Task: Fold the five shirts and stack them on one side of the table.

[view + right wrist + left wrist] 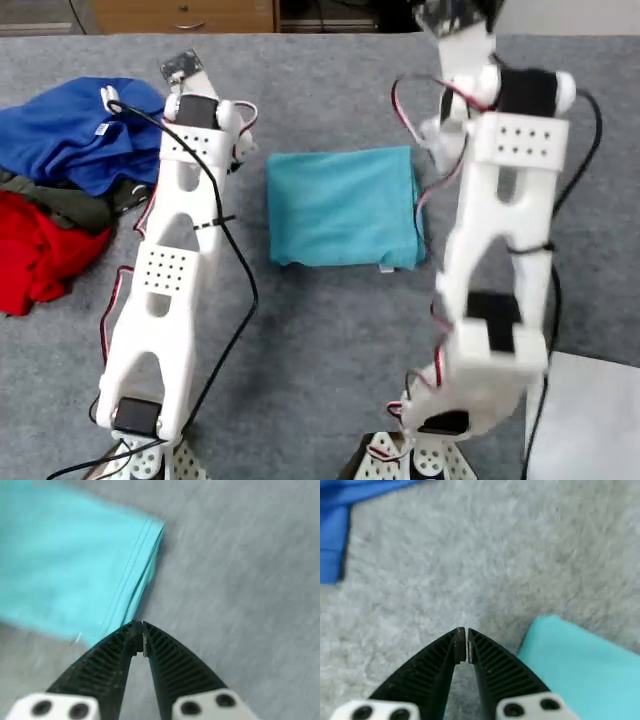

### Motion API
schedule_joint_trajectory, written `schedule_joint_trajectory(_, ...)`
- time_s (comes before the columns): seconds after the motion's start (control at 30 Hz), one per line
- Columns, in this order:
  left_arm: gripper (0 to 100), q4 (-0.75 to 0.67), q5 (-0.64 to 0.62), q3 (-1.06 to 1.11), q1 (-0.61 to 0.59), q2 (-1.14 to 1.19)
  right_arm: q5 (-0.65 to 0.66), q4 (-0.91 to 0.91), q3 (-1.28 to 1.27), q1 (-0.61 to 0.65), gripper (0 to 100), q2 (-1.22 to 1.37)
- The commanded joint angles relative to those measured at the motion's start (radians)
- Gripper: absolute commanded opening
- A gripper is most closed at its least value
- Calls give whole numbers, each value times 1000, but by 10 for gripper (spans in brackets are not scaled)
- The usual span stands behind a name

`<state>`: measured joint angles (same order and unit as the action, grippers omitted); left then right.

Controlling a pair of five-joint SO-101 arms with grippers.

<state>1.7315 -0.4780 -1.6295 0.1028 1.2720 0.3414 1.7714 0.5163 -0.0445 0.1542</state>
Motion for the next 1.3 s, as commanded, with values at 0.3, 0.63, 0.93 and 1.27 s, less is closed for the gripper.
schedule_joint_trajectory(0.3,28,9,-5,-9,83,36,-126,-356,-1081,19,11,-590)
schedule_joint_trajectory(0.63,28,-11,-5,-9,84,44,-707,-560,-1059,186,253,-363)
schedule_joint_trajectory(0.93,28,-11,-5,-9,84,44,-976,-566,-753,173,356,-22)
schedule_joint_trajectory(1.27,28,-25,-5,-3,81,44,-988,-565,-576,179,404,219)
